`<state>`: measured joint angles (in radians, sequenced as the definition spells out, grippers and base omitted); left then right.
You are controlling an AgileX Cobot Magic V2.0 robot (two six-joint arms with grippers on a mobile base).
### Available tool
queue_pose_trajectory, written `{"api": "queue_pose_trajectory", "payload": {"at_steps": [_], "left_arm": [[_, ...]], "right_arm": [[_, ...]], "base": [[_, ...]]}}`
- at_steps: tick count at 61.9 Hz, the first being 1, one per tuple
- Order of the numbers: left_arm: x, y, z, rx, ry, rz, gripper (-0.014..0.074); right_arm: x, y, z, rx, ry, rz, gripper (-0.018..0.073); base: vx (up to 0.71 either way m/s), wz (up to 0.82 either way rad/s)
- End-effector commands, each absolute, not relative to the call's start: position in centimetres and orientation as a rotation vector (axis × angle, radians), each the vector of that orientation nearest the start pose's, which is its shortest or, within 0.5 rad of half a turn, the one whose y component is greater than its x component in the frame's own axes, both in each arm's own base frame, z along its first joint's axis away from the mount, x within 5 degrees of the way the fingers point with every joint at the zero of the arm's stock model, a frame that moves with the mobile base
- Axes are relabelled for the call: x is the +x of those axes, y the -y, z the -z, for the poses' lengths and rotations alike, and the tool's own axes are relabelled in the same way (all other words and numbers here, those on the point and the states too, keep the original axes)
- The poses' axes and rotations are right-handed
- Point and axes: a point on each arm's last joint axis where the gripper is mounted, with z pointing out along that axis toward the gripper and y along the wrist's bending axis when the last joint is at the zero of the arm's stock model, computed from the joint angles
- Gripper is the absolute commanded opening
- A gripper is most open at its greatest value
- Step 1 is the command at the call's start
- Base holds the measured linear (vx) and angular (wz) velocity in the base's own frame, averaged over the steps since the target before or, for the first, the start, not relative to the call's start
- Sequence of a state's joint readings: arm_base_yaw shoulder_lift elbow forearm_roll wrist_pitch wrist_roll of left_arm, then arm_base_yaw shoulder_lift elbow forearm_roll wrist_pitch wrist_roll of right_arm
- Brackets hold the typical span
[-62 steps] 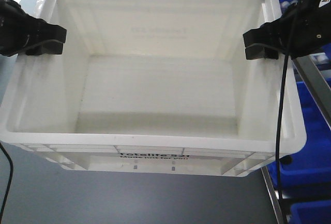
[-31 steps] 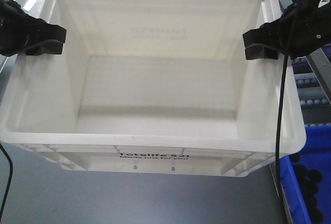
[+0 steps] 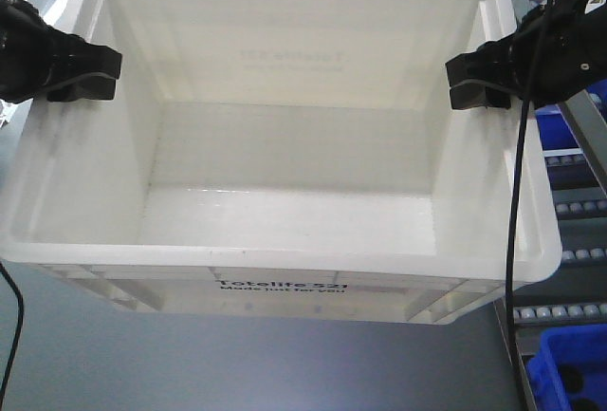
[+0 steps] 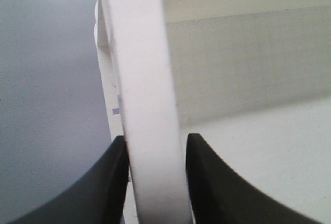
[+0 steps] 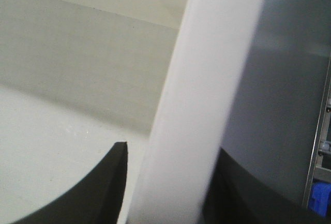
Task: Move bin from left to right shelf
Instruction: 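Carry the tote with both grippers as the base drives across the floor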
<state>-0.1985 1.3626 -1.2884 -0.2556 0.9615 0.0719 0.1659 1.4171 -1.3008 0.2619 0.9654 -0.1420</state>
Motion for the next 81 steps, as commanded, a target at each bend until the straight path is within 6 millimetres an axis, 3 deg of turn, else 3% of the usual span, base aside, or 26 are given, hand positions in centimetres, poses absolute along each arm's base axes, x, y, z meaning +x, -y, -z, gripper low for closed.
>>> {"api": "queue_pose_trajectory", "payload": {"at_steps": [1,81], "left_arm": [[26.6,7.6,-39.25,0.268,-2.329,0.405,-0.0005],[26.62,7.6,-39.26,0.267,-2.327,0.405,-0.0005]], "right_arm": [[28.78,-6.25,-37.7,-0.273,-2.372,-0.293,-0.0004],[28.78,-6.25,-37.7,-0.273,-2.373,-0.293,-0.0004]], "base": [[0.47,0.01],[0.45,0.09]]}}
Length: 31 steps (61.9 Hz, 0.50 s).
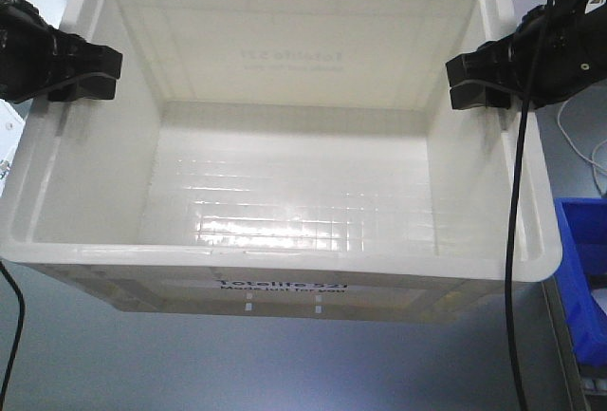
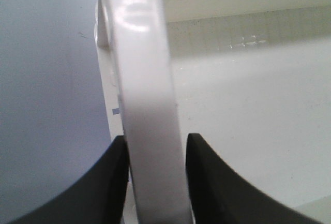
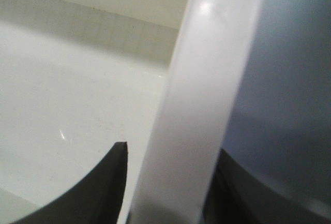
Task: Move bin from left to right shelf
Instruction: 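Carry the tote with both grippers as the base drives across the floor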
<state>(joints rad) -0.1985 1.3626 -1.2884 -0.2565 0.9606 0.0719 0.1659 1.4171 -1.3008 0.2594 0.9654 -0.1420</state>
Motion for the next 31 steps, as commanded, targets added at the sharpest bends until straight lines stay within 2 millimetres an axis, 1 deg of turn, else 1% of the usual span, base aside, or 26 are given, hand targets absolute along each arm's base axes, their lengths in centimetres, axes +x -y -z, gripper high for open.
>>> {"api": "queue_pose_trajectory", "payload": {"at_steps": [1,15,31], "left_arm": [[26.62,7.6,-39.27,0.267,-2.326,0.405,-0.0005],[26.63,7.6,-39.28,0.266,-2.325,0.405,-0.0005],[26.64,7.6,-39.28,0.266,-2.324,0.404,-0.0005]], "right_arm": [[28.78,-6.25,-37.7,-0.273,-2.373,-0.293,-0.0004],[28.78,-6.25,-37.7,-0.273,-2.373,-0.293,-0.0004],[28.78,-6.25,-37.7,-0.273,-2.373,-0.293,-0.0004]], "base": [[0.4,0.26],[0.39,0.34],[0.35,0.51]]}}
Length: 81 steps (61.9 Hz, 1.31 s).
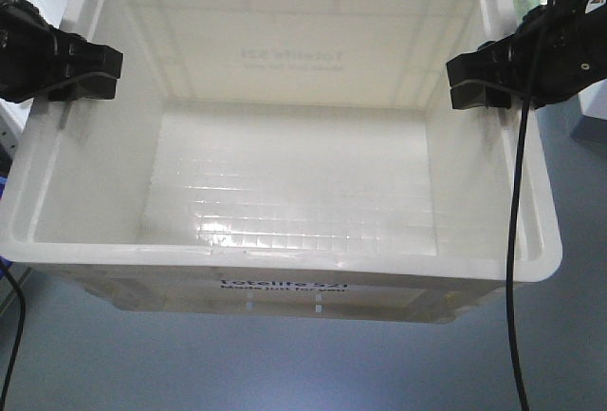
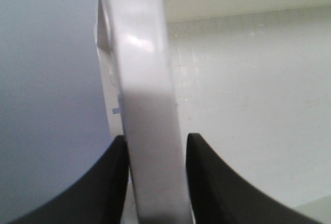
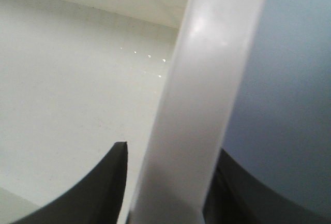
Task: Move bin from left to right shelf
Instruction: 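Carry the tote with both grippers as the base drives across the floor, then hold the tote with both grippers while the base approaches the blue-bin shelf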
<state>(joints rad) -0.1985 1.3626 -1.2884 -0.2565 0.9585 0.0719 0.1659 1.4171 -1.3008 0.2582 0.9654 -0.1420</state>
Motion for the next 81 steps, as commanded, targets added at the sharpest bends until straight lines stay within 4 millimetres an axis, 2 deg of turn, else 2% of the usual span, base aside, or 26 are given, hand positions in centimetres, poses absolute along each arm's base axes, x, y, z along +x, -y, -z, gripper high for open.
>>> {"api": "queue_pose_trajectory", "payload": {"at_steps": [1,38,81], "left_arm": [[26.64,7.6,-39.28,0.266,-2.324,0.404,-0.0005],[26.64,7.6,-39.28,0.266,-2.324,0.404,-0.0005],[26.64,7.6,-39.28,0.266,-2.324,0.404,-0.0005]], "right_arm": [[28.78,-6.25,-37.7,-0.273,-2.373,-0.293,-0.0004],[28.81,-6.25,-37.73,-0.272,-2.368,-0.293,-0.0004],[28.81,-6.25,-37.72,-0.272,-2.369,-0.293,-0.0004]], "base": [[0.32,0.59],[0.23,0.58],[0.07,0.5]]}}
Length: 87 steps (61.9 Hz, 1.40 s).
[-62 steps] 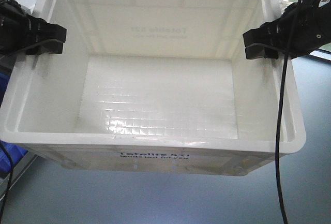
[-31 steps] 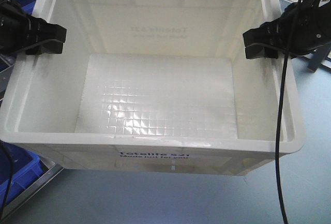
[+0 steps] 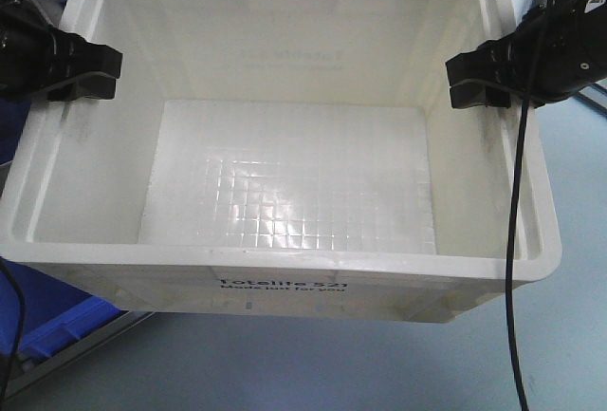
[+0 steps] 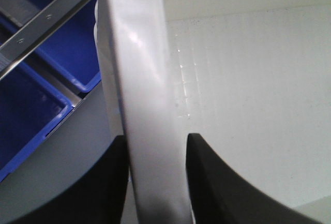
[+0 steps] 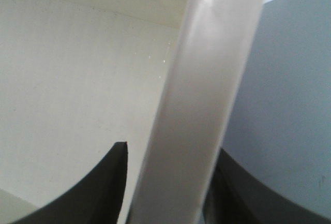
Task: Move bin from left to right shelf
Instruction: 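Hold the tote with both grippers while the base approaches the blue-bin shelf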
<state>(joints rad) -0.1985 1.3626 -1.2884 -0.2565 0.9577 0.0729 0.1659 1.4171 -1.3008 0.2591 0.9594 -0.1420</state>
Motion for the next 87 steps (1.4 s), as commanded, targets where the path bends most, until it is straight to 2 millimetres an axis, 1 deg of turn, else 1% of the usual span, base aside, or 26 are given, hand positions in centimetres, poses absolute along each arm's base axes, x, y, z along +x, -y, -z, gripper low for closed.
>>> {"api": "queue_pose_trajectory", "payload": {"at_steps": [1,23,53,87], "left_arm": [[26.64,7.6,-39.28,0.266,-2.324,0.404,-0.0005],[26.63,7.6,-39.28,0.266,-2.325,0.405,-0.0005],[26.63,7.6,-39.28,0.266,-2.325,0.405,-0.0005],[26.62,7.6,-39.27,0.267,-2.326,0.405,-0.0005]], "right_arm": [[28.81,-6.25,-37.72,-0.272,-2.369,-0.293,-0.0004],[28.81,-6.25,-37.72,-0.272,-2.369,-0.293,-0.0004],[28.78,-6.25,-37.7,-0.273,-2.373,-0.293,-0.0004],[28.78,-6.25,-37.7,-0.273,-2.373,-0.293,-0.0004]], "base": [[0.02,0.61],[0.03,0.57],[0.06,0.44],[0.11,0.33]]}}
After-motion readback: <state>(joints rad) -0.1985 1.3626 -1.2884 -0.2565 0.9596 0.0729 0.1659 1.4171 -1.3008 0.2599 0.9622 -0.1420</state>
